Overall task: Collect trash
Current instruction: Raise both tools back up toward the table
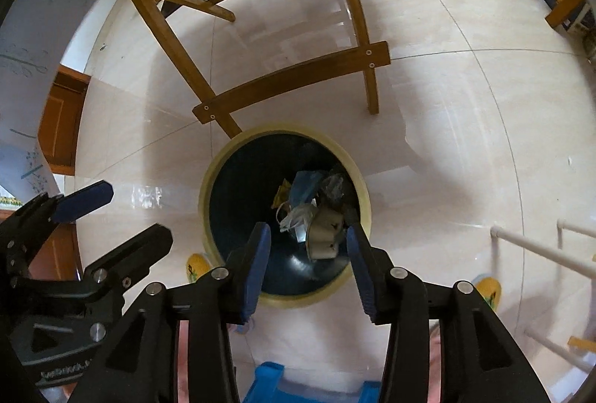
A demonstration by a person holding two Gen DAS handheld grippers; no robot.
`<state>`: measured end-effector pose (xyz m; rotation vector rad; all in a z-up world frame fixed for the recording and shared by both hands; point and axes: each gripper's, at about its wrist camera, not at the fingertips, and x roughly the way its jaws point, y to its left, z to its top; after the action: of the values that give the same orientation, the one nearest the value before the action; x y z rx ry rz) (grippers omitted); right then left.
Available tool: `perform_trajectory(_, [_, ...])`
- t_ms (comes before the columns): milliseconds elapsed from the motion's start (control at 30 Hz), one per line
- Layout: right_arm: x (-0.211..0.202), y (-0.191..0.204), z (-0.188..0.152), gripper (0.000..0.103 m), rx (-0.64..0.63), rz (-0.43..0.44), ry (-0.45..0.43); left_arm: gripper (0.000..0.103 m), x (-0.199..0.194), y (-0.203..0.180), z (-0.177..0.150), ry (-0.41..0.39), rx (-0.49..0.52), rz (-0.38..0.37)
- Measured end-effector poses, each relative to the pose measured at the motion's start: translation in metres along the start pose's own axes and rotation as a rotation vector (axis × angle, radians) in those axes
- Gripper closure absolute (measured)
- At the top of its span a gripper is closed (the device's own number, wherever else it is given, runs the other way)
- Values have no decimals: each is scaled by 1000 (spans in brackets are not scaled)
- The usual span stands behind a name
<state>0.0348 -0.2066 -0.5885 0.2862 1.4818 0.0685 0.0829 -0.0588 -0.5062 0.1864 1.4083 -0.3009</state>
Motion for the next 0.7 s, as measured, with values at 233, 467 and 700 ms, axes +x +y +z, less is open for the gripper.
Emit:
perform_trajectory(233, [-62,10,3,58,-2,-5,-27,25,-73,-11,4,-37,25,-12])
perform_trajectory(467, [-131,21,8,57,10,15,-63,25,-148,-11,19,-86,38,-40])
perform_trajectory(700, [-210,38,13,57,5,51,-142,25,-232,-11,35,-174,59,-61])
